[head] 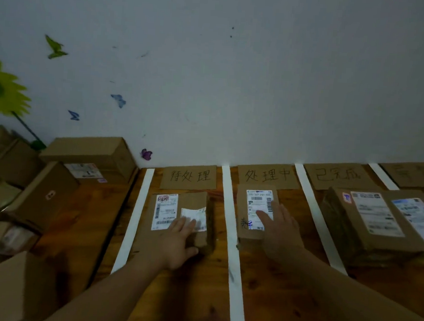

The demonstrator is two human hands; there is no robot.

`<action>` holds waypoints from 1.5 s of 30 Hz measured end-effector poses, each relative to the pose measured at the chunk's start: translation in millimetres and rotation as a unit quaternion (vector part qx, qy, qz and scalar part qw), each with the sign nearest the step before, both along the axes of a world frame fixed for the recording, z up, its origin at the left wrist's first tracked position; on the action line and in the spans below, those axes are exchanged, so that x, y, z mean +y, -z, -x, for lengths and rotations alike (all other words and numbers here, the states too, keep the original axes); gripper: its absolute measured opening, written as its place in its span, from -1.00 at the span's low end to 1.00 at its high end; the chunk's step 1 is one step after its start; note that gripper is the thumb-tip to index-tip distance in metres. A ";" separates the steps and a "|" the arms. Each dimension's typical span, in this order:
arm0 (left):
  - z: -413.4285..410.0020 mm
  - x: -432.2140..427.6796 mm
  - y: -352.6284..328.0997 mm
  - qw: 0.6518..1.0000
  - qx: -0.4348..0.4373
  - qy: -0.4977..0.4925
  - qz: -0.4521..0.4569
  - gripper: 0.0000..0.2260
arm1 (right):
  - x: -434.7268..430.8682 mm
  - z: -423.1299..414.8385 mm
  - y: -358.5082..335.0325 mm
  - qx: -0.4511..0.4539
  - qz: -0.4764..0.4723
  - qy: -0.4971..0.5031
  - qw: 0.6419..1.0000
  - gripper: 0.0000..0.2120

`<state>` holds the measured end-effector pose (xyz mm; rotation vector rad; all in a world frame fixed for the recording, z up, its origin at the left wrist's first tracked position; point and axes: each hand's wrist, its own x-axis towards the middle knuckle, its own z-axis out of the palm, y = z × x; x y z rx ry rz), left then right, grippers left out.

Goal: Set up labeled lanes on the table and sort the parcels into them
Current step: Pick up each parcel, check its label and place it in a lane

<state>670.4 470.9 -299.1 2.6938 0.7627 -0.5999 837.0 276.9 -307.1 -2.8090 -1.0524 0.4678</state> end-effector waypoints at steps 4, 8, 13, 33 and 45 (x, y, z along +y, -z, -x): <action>47.2 28.9 -21.6 0.998 -0.044 -0.054 0.011 -0.30 | 52.3 50.4 -31.6 -0.007 -0.068 -0.067 0.995 -0.40; 125.0 73.9 -38.3 0.991 -0.076 -0.114 0.000 -0.33 | 110.0 127.3 -54.0 0.041 -0.096 -0.128 0.986 -0.45; 258.4 141.6 -49.2 0.975 -0.099 -0.198 0.002 -0.30 | 186.4 243.3 -68.5 0.113 -0.111 -0.170 0.973 -0.50; 399.6 307.5 -65.0 0.924 -0.155 -0.339 0.085 -0.35 | 407.6 376.2 -66.3 0.198 -0.090 -0.175 0.960 -0.43; 288.2 416.9 -38.1 0.968 -0.061 -0.241 0.021 -0.43 | 535.1 328.2 -13.3 0.169 -0.028 -0.256 0.952 -0.44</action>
